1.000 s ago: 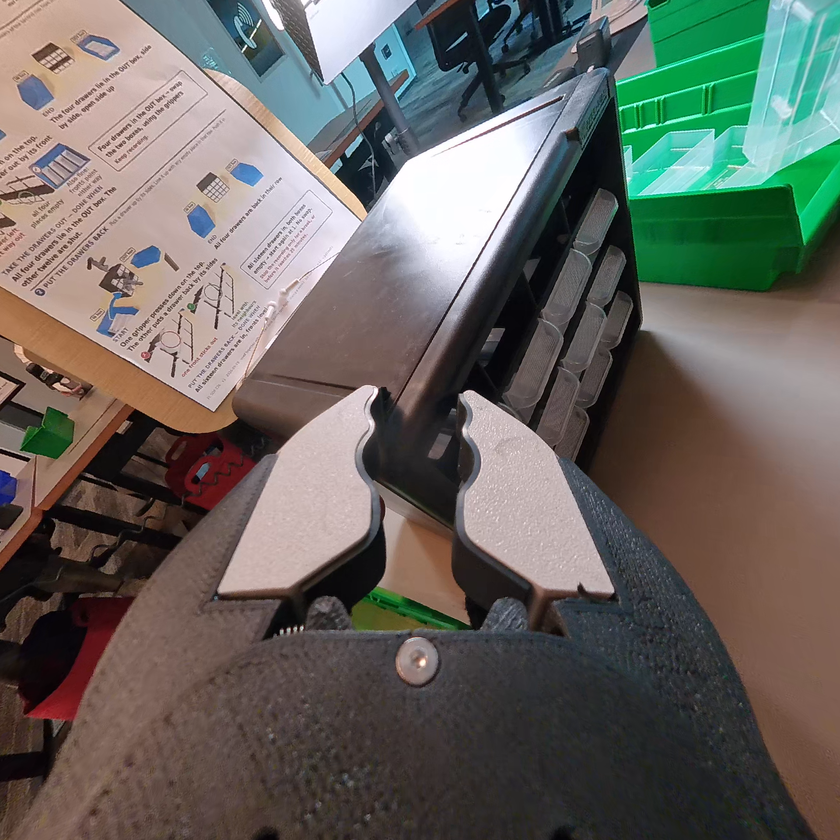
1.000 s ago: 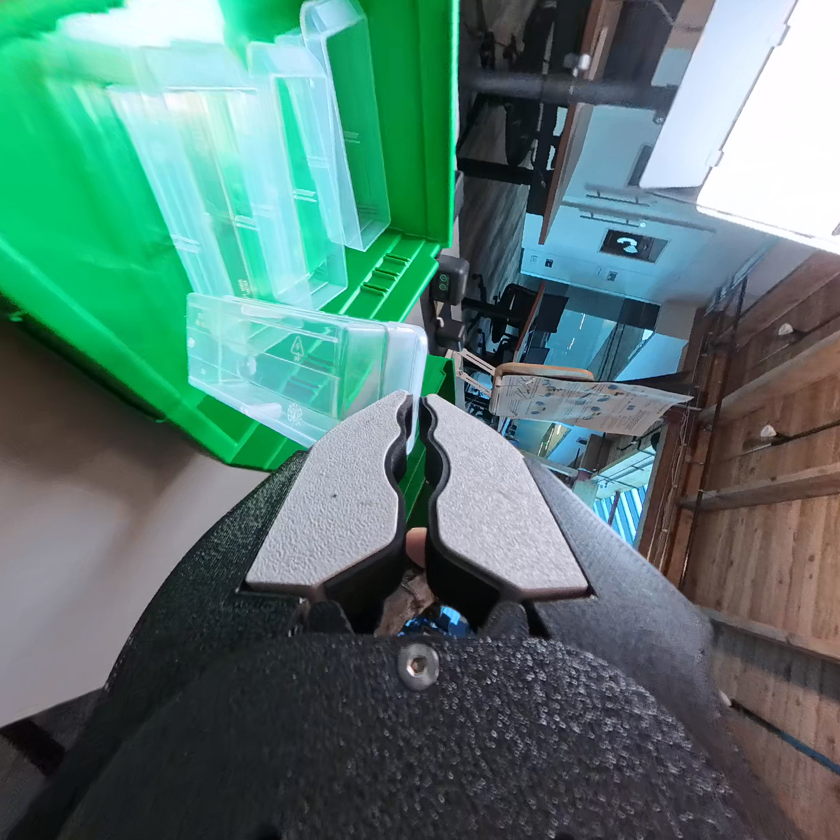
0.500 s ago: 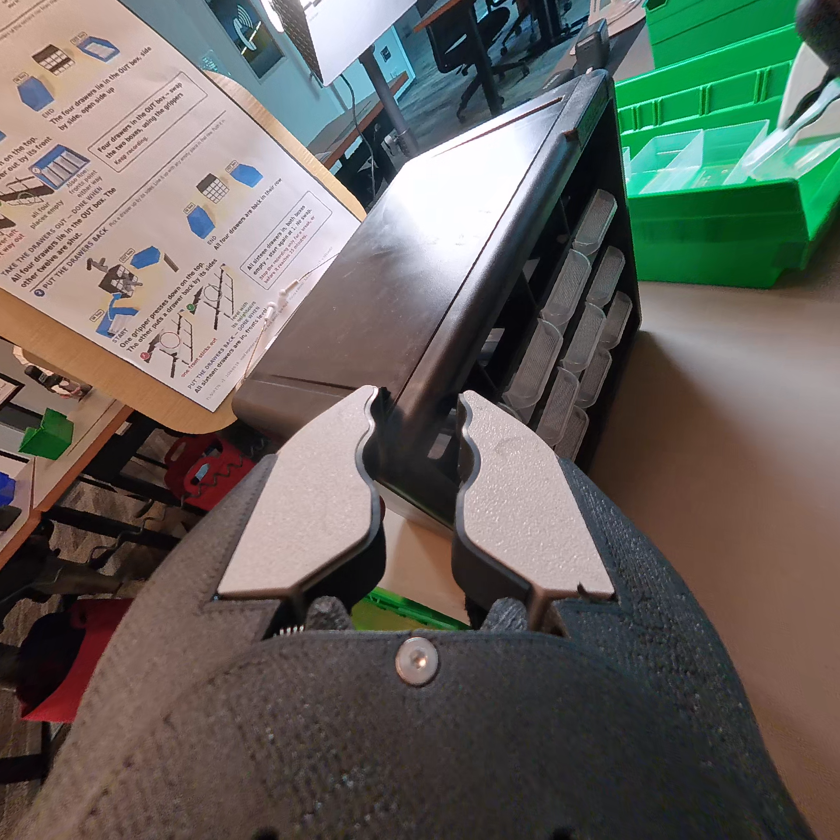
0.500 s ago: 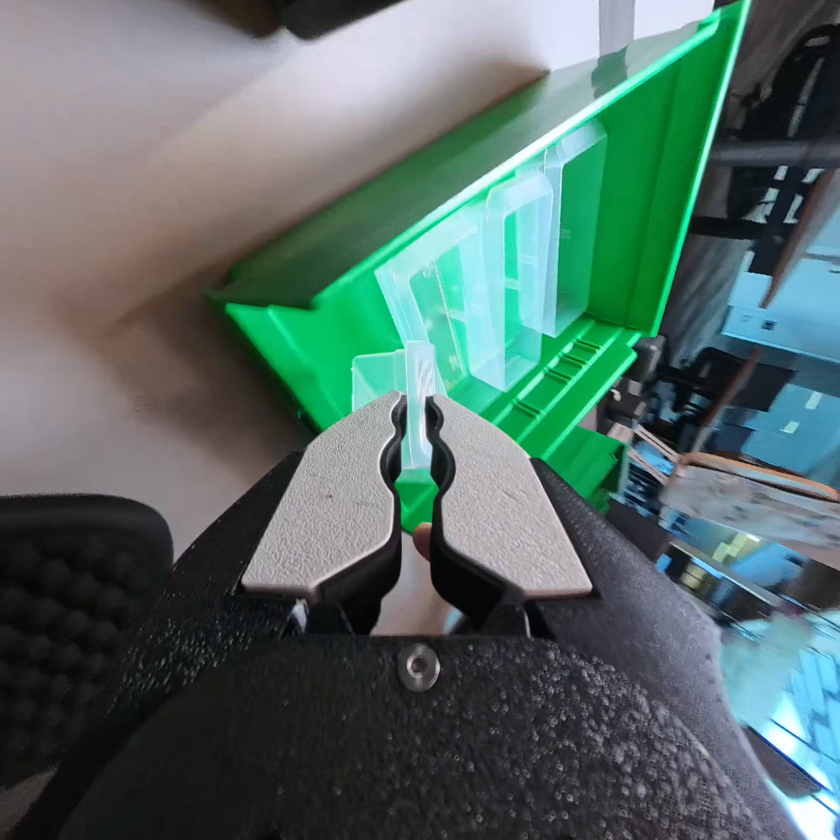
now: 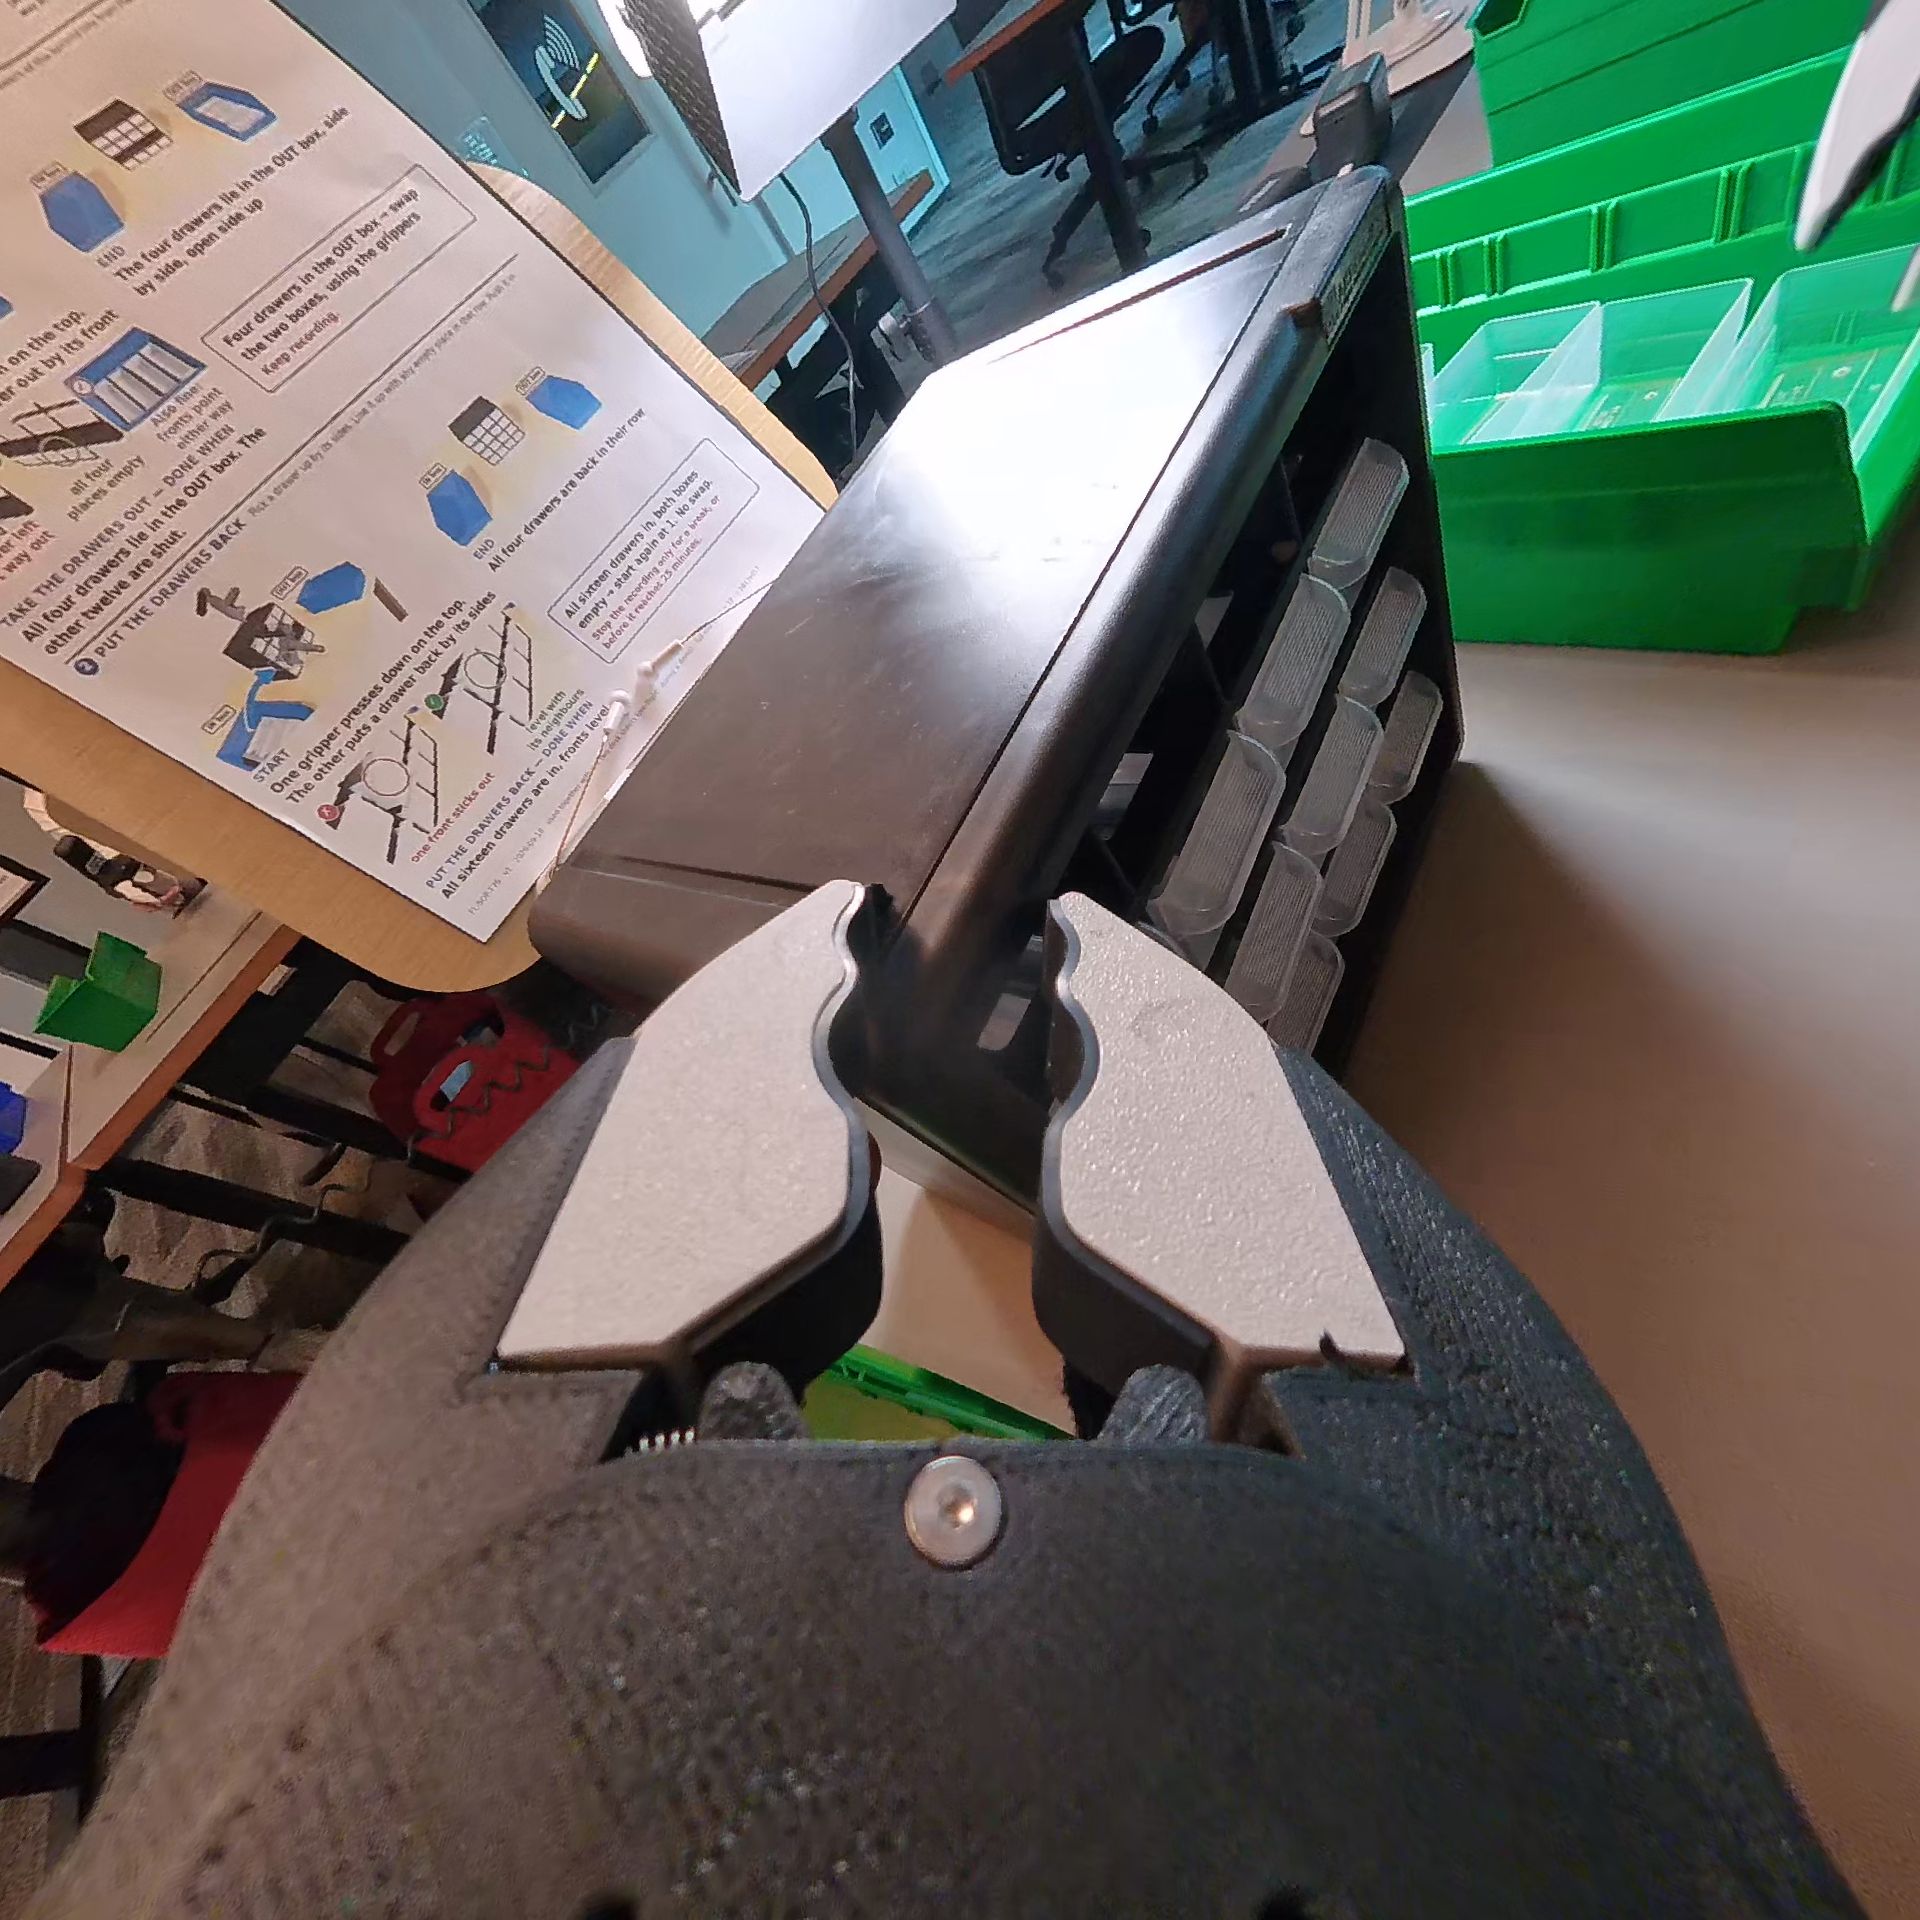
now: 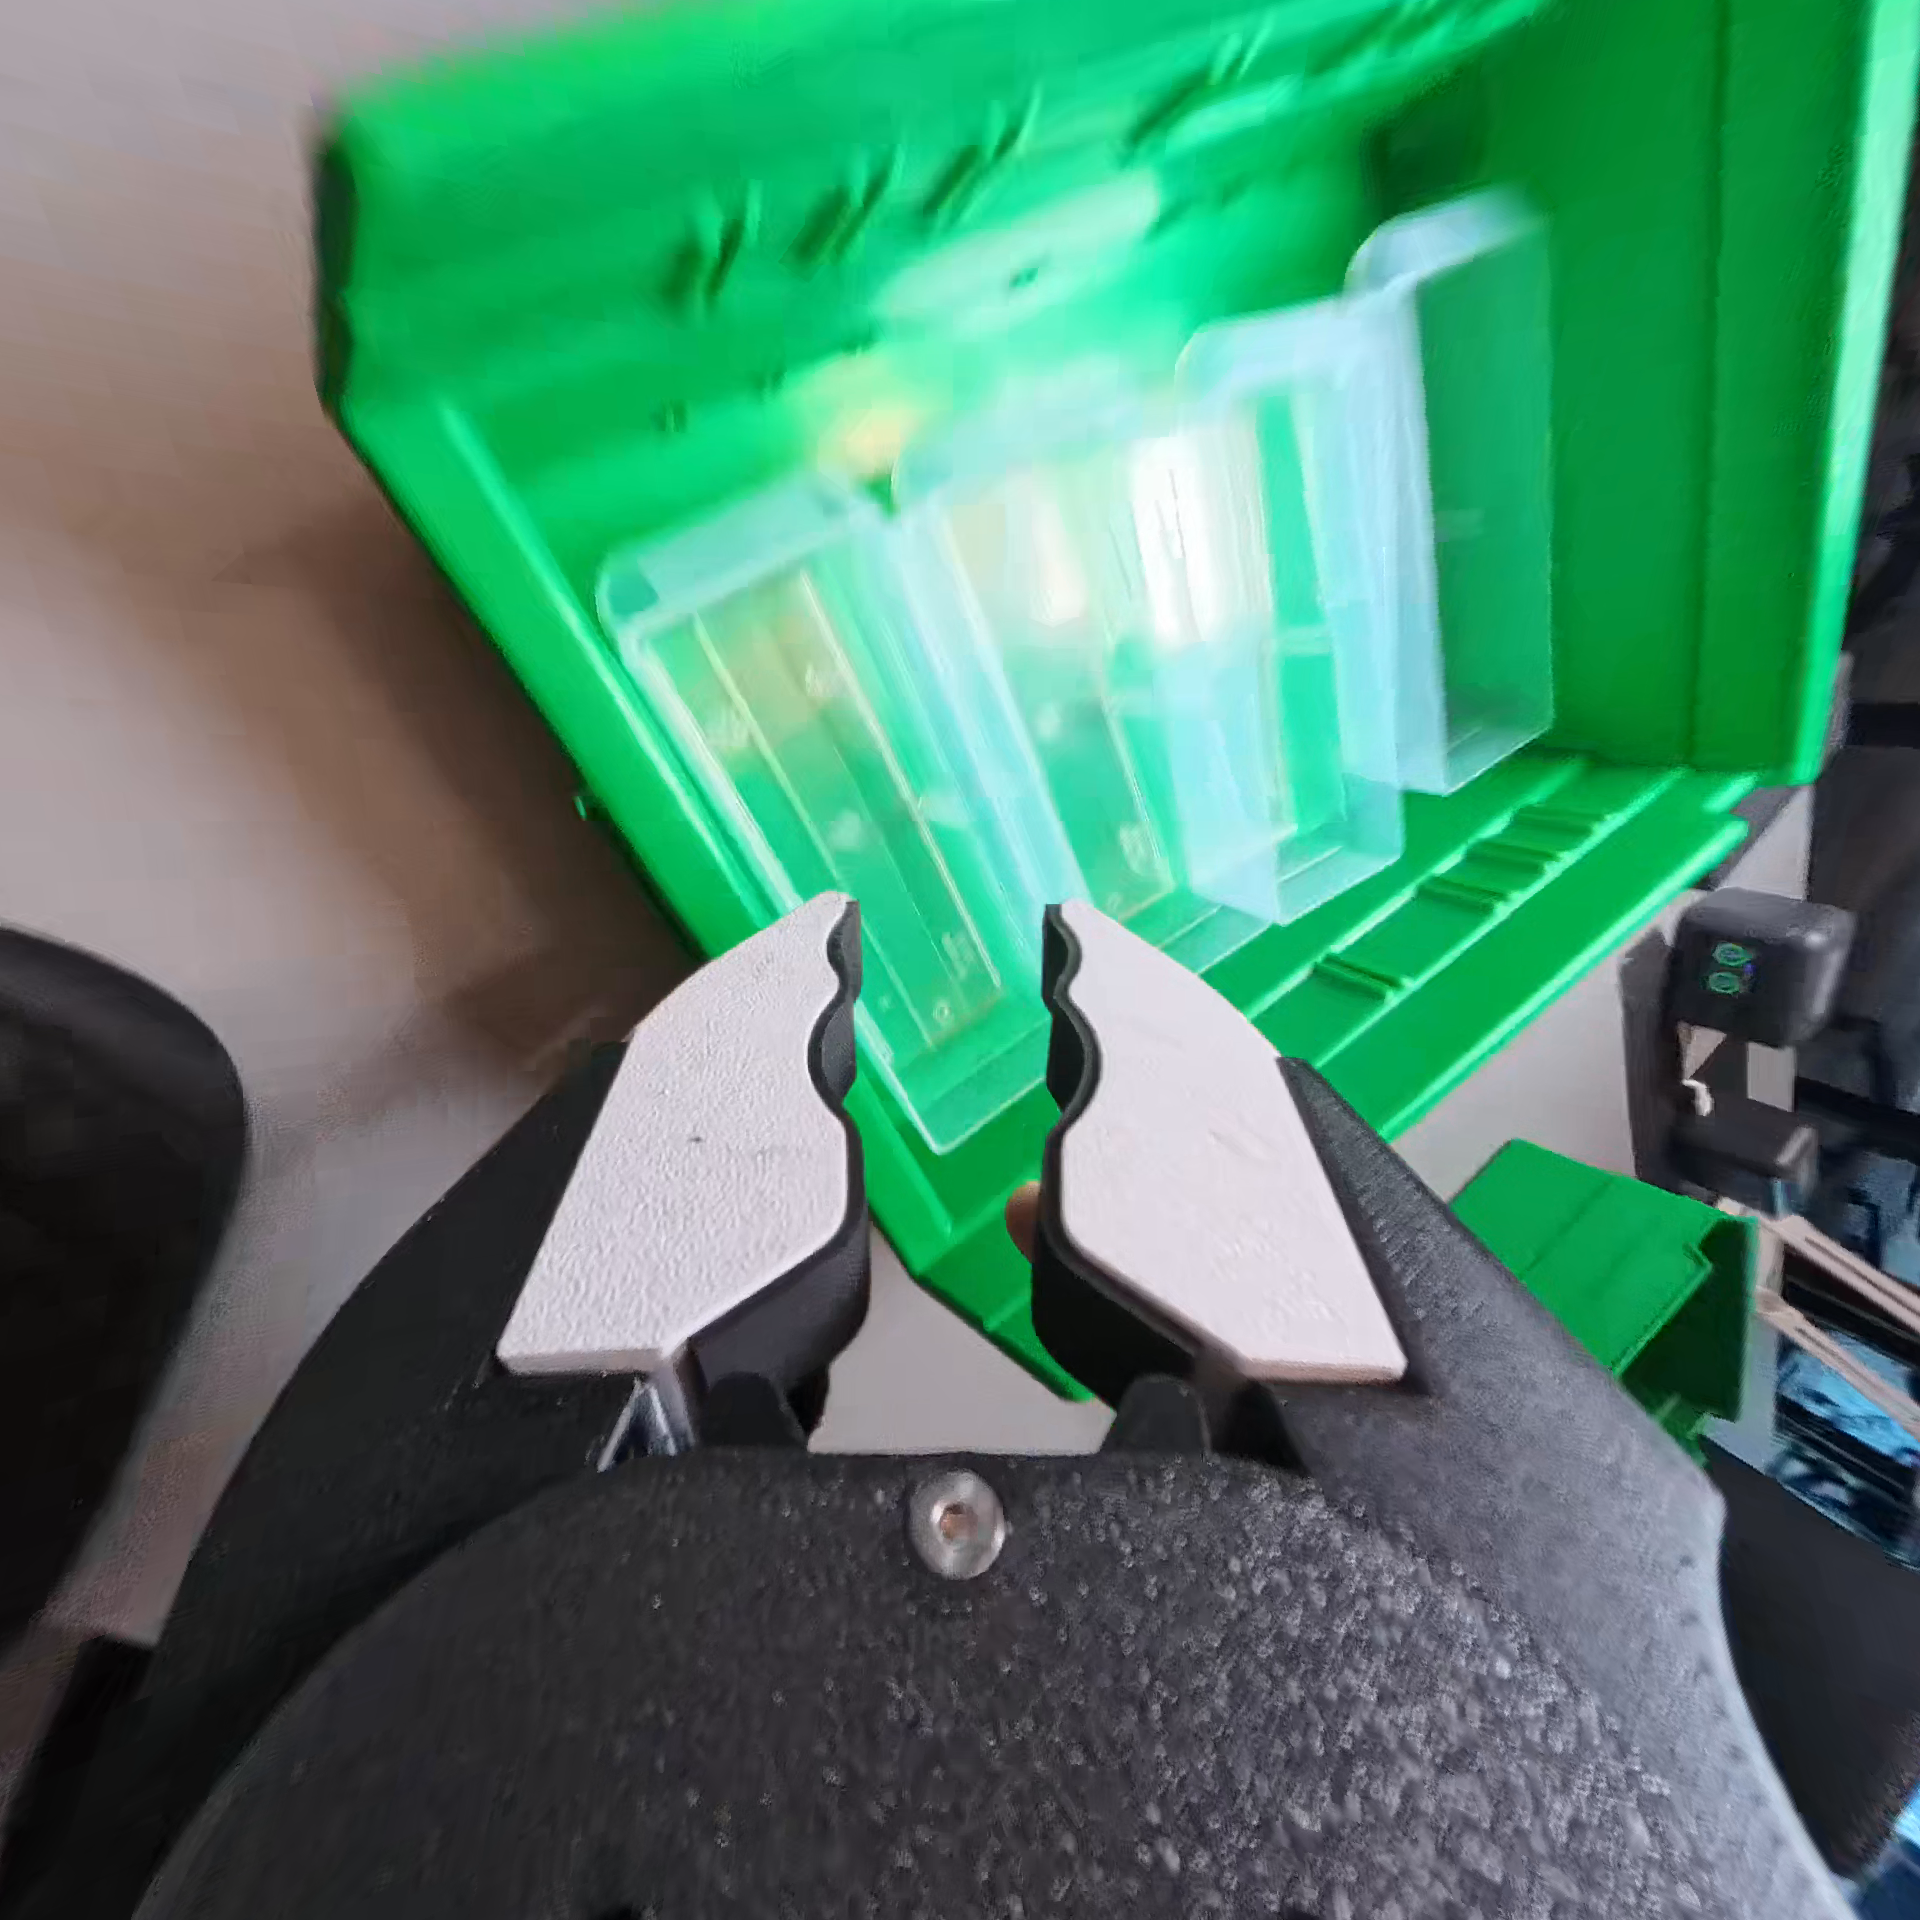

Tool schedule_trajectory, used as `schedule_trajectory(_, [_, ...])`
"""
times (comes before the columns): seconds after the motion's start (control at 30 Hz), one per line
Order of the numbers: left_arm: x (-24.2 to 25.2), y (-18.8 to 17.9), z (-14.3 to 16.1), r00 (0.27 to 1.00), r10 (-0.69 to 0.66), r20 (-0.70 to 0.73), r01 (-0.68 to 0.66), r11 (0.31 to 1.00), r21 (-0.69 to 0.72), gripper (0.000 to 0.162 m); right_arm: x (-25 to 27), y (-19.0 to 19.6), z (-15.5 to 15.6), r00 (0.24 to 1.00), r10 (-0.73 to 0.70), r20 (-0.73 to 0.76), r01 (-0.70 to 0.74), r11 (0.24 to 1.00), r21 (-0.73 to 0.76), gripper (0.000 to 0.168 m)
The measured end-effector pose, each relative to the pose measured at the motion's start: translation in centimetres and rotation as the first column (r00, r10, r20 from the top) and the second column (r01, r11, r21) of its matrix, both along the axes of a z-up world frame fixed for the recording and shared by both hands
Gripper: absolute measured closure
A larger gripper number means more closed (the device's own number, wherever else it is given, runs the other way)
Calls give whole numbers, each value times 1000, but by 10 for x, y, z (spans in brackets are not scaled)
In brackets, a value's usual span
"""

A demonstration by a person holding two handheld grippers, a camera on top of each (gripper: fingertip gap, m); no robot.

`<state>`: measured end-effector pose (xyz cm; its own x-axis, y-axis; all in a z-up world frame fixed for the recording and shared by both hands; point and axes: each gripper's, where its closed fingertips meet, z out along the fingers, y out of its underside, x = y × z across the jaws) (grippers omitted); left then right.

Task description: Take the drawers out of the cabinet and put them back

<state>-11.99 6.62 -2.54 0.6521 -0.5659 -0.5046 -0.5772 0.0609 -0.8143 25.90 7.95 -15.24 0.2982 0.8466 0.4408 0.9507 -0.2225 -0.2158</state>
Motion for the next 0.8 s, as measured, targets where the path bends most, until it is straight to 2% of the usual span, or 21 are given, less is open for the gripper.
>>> schedule_trajectory(0.07, [0, 0, 0, 1000, 0, 1, 0, 1000, 1, 130, 8, -4, -22, 999, 20, 44, -17, 997, -72, 137])
schedule_trajectory(0.1, [0, 0, 0, 1000, 0, 2, 0, 1000, 1, 130, 8, -2, -29, 999, 22, 43, -19, 997, -78, 143])
schedule_trajectory(0.23, [0, 0, 0, 1000, -1, 8, 1, 1000, 2, 130, 2, 14, -46, 1000, -4, 22, 6, 995, -104, 148])
schedule_trajectory(0.4, [0, 0, 0, 1000, -5, 13, 5, 1000, 3, 130, 1, 41, -59, 997, -20, 77, 25, 998, -65, 158])
schedule_trajectory(0.47, [0, 0, 0, 1000, -8, 15, 8, 1000, 3, 130, 1, 52, -60, 994, -32, 100, 34, 999, -21, 166])
schedule_trajectory(0.5, [0, 0, 0, 1000, -9, 17, 9, 1000, 2, 130, 0, 57, -58, 994, -42, 96, 42, 999, 2, 161])
schedule_trajectory(0.63, [0, 0, 0, 1000, -7, 15, 7, 1000, 4, 130, 0, 67, -58, 993, -66, 102, 61, 997, 52, 163])
schedule_trajectory(0.73, [0, 0, 0, 1000, -4, 15, 4, 1000, 6, 130, 0, 63, -51, 993, -68, 101, 60, 995, 73, 154])
schedule_trajectory(0.8, [0, 0, 0, 1000, -5, 13, 4, 1000, 8, 130, -3, 58, -33, 997, -75, 36, 71, 992, 103, 151])
